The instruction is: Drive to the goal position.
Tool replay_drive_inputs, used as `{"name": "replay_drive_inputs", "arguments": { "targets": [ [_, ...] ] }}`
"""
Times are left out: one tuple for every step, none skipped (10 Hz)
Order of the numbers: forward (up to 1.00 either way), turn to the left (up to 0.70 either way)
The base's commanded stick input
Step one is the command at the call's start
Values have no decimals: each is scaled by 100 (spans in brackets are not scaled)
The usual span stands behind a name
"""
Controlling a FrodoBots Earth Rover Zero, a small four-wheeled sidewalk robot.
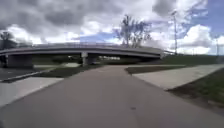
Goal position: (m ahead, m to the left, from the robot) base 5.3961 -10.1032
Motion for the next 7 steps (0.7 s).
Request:
{"name": "replay_drive_inputs", "arguments": {
  "targets": [
    [100, -32],
    [100, -35],
    [100, -38],
    [100, -39],
    [100, -39],
    [100, -40],
    [100, -40]
  ]
}}
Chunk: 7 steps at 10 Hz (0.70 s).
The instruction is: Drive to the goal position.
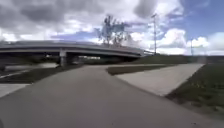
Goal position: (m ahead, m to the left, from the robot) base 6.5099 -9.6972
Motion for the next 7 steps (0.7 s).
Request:
{"name": "replay_drive_inputs", "arguments": {
  "targets": [
    [100, -40],
    [100, -40],
    [100, -40],
    [100, -40],
    [100, -40],
    [100, -39],
    [100, -14]
  ]
}}
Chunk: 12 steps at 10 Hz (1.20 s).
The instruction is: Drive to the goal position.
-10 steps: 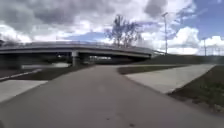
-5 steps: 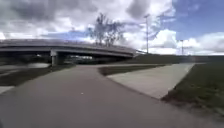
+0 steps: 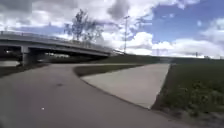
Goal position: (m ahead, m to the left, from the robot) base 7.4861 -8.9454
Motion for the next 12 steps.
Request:
{"name": "replay_drive_inputs", "arguments": {
  "targets": [
    [100, 0],
    [100, 0],
    [100, 0],
    [100, 0],
    [100, 0],
    [100, 0],
    [100, 0],
    [100, 0],
    [100, -2],
    [100, -18],
    [100, -28],
    [100, -36]
  ]
}}
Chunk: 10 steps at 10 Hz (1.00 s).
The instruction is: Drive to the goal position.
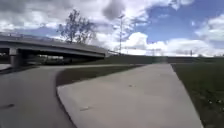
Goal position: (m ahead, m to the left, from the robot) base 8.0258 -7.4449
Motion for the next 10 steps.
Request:
{"name": "replay_drive_inputs", "arguments": {
  "targets": [
    [100, -40],
    [100, -40],
    [100, -40],
    [100, -40],
    [100, -40],
    [100, -40],
    [100, -40],
    [100, -10],
    [100, 0],
    [100, 0]
  ]
}}
